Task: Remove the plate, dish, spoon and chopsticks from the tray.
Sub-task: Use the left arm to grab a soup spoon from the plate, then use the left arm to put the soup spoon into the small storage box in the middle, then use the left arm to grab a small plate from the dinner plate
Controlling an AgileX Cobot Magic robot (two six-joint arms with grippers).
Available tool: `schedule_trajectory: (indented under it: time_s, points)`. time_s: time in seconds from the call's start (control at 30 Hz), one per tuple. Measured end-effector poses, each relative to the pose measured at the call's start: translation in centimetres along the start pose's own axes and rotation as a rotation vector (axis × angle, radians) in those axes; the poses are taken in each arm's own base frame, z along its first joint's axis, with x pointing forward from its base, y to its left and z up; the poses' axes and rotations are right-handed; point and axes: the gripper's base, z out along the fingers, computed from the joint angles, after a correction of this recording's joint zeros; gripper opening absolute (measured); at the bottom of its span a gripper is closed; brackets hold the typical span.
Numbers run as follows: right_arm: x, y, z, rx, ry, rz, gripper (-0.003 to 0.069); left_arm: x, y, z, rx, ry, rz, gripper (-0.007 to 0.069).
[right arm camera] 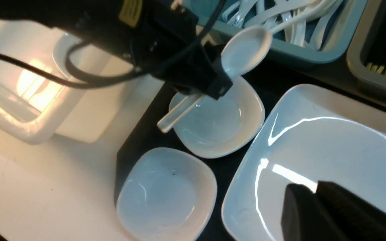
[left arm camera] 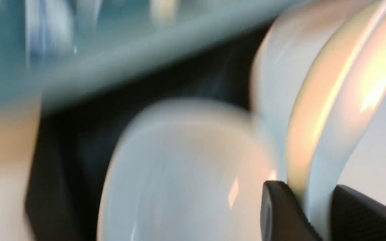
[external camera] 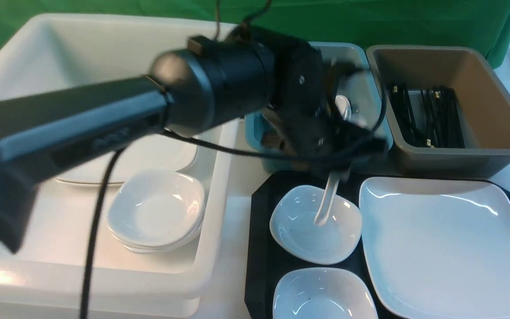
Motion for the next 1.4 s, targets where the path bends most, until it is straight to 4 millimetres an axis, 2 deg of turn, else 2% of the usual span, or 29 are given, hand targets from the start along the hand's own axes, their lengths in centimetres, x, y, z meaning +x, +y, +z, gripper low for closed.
schedule_trajectory:
  time_s: [0.13, 0.2, 0.33, 0.47, 0.5, 0.57, 0.73, 0.8, 0.87, 0.9, 0.93, 1.03, 1.1, 1.17, 1.23, 1.33, 1.4]
  points:
    - [-0.7, 0.1, 0.0, -0.005, -0.076, -0.06, 0.009, -3.4, 0.3, -2.0, 0.064, -0.285, 0.025, 0.0165]
    - [-0.9, 0.1, 0.0, -0.004, -0.101, -0.067, 0.009, -4.3, 0.8, -2.4, 0.071, -0.348, 0.018, 0.0165]
    - [-1.5, 0.2, 0.0, -0.013, -0.179, -0.122, 0.009, -6.3, 3.9, -1.8, 0.045, -0.411, -0.049, 0.0165]
    - [-1.3, 0.1, 1.1, -0.047, -0.224, -0.187, 0.009, -7.6, 7.3, 0.0, 0.001, -0.387, -0.125, 0.0165]
    - [-1.2, 0.1, 1.2, -0.047, -0.228, -0.187, 0.009, -7.6, 7.5, 0.1, -0.001, -0.385, -0.127, 0.0165]
    - [-0.6, -0.2, 2.2, -0.056, -0.226, -0.177, 0.009, -8.1, 9.3, 1.4, -0.03, -0.371, -0.15, 0.0165]
    - [-0.2, -0.4, 2.9, -0.056, -0.213, -0.181, 0.009, -8.3, 11.0, 3.0, -0.054, -0.361, -0.17, 0.0176]
    - [-0.2, -0.4, 2.9, -0.052, -0.22, -0.187, 0.009, -8.2, 11.4, 3.6, -0.058, -0.356, -0.173, 0.0213]
    - [-0.2, -0.4, 2.9, -0.051, -0.222, -0.191, 0.009, -8.0, 11.7, 4.3, -0.065, -0.345, -0.177, 0.0283]
    - [-0.2, -0.4, 2.9, -0.051, -0.222, -0.191, 0.009, -8.0, 11.7, 4.3, -0.065, -0.343, -0.177, 0.0291]
    - [-0.2, -0.4, 2.9, -0.051, -0.221, -0.192, 0.009, -7.8, 11.8, 4.5, -0.069, -0.323, -0.179, 0.0342]
    - [-0.2, -0.4, 2.9, -0.054, -0.218, -0.192, 0.009, -7.3, 11.7, 4.0, -0.088, -0.215, -0.178, 0.0422]
    - [-0.1, -0.4, 2.9, -0.055, -0.216, -0.192, 0.009, -7.1, 11.3, 2.9, -0.097, -0.137, -0.175, 0.0433]
    - [-0.1, -0.4, 2.9, -0.055, -0.216, -0.192, 0.009, -6.7, 10.6, 0.9, -0.108, -0.024, -0.134, 0.0389]
    - [-0.1, -0.4, 2.9, -0.055, -0.216, -0.192, 0.009, -6.3, 9.5, -1.1, -0.106, 0.058, -0.059, 0.0295]
    - [-0.1, -0.4, 2.9, -0.056, -0.216, -0.192, 0.009, -4.9, 7.2, -3.0, -0.09, 0.187, 0.077, 0.0101]
    - [-0.1, -0.4, 2.9, -0.057, -0.216, -0.192, 0.009, -4.0, 5.3, -3.6, -0.067, 0.222, 0.158, 0.0044]
